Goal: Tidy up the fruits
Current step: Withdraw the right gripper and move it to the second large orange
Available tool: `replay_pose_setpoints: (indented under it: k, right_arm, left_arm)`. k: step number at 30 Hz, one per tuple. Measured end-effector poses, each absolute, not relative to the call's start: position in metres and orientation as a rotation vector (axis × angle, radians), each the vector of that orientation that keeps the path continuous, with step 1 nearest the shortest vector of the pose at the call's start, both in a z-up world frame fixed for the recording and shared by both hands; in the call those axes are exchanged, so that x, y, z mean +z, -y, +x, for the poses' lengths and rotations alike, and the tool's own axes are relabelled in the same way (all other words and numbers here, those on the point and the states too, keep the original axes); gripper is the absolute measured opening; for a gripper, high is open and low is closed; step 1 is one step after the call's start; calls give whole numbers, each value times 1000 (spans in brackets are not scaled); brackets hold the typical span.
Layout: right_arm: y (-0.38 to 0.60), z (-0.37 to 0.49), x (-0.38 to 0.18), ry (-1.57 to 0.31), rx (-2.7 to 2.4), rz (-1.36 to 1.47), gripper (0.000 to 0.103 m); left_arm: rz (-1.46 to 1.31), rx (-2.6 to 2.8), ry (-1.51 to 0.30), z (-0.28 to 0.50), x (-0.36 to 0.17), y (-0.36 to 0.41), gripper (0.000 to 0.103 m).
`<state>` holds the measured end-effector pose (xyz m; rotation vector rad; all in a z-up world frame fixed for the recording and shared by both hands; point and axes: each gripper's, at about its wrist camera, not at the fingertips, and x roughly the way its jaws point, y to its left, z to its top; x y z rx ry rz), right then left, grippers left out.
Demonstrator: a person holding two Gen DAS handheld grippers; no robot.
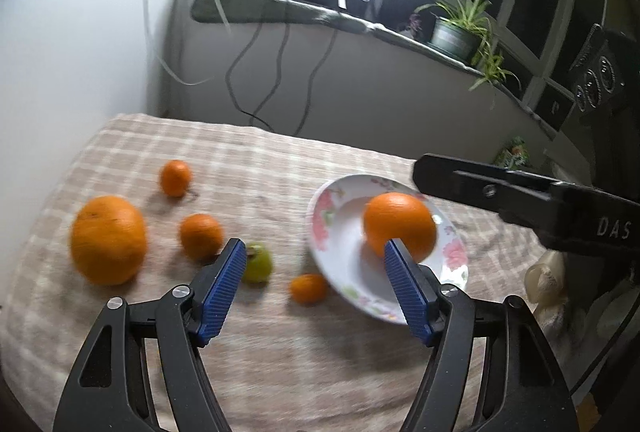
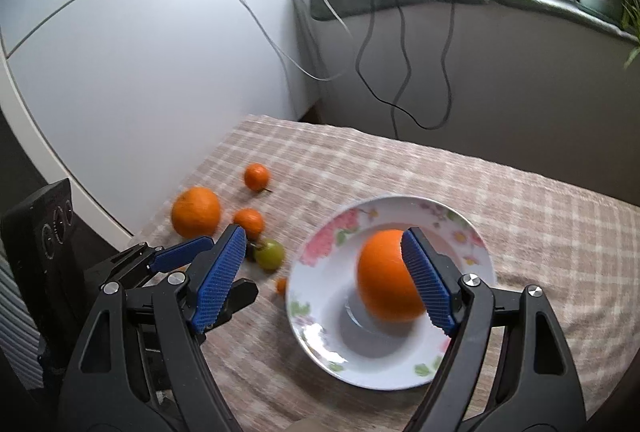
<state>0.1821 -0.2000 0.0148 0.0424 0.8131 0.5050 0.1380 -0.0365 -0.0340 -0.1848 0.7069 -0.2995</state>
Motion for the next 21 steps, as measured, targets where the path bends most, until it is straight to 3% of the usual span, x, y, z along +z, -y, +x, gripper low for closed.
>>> replay_pose_setpoints:
  k: [21]
  right_arm:
    - [69,197,-4,-836,632,-233,83]
  left_arm:
    - [-291,-99,-721,126,-60,-83,73]
